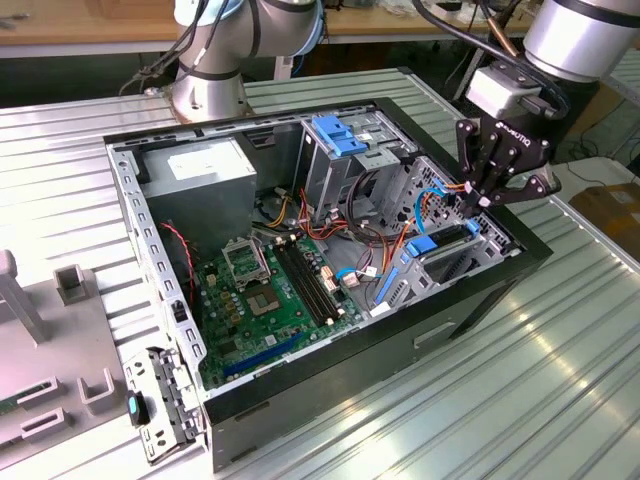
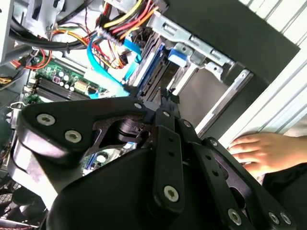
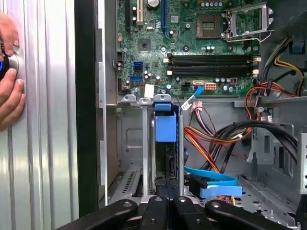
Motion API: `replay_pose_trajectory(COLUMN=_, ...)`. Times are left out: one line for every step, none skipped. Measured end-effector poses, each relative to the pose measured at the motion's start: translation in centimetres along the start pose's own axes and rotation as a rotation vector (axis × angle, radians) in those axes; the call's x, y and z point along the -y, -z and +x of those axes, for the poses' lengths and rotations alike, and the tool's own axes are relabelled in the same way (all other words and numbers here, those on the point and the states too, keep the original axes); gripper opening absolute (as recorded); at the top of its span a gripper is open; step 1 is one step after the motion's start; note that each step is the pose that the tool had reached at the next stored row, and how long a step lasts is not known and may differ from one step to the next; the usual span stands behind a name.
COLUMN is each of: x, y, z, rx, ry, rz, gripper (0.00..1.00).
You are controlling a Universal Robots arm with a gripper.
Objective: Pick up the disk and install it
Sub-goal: 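Insert the first disk wire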
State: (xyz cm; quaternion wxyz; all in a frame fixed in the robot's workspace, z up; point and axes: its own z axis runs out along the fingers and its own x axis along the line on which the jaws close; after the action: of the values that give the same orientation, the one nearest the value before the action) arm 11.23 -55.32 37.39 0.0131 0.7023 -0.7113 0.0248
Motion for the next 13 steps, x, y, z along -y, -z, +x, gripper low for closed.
replay_pose_trajectory(x=0.31, y=-0.03, z=-0.02, rx=0.0005, ry=0.013, rz=0.0006, gripper=0.11)
replay_pose_trajectory(x=0.42, y=-0.06, z=-0.01, rx=0.0006, ry=0.040, rz=0.0021, gripper=0.11)
replay_pose_trajectory(x=0.53, y=-0.07, z=-0.01, rx=0.0009, ry=0.053, rz=0.0028, gripper=0.11)
replay_pose_trajectory(x=0.64, y=-0.07, z=-0.02, rx=0.0012, ry=0.070, rz=0.0037, gripper=0.11)
replay_pose_trajectory(x=0.78, y=-0.08, z=-0.02, rx=0.0016, ry=0.093, rz=0.0050, gripper=0.11)
replay_pose_trajectory(x=0.85, y=-0.08, z=-0.02, rx=0.0021, ry=0.129, rz=0.0069, gripper=0.11)
replay_pose_trajectory(x=0.87, y=-0.09, z=-0.02, rx=0.0025, ry=0.146, rz=0.0078, gripper=0.11)
replay_pose_trajectory(x=0.89, y=-0.08, z=-0.02, rx=0.0027, ry=0.163, rz=0.0087, gripper=0.11)
replay_pose_trajectory(x=0.91, y=-0.10, z=-0.03, rx=0.0035, ry=0.203, rz=0.0109, gripper=0.11)
replay_pose_trajectory(x=0.92, y=-0.10, z=-0.02, rx=0.0038, ry=0.227, rz=0.0121, gripper=0.11)
replay_pose_trajectory(x=0.98, y=-0.11, z=-0.02, rx=0.0043, ry=0.253, rz=0.0135, gripper=0.11)
replay_pose_trajectory(x=1.03, y=-0.11, z=-0.02, rx=0.0045, ry=0.264, rz=0.0142, gripper=0.11)
replay_pose_trajectory(x=1.08, y=-0.12, z=-0.02, rx=0.0047, ry=0.276, rz=0.0148, gripper=0.11)
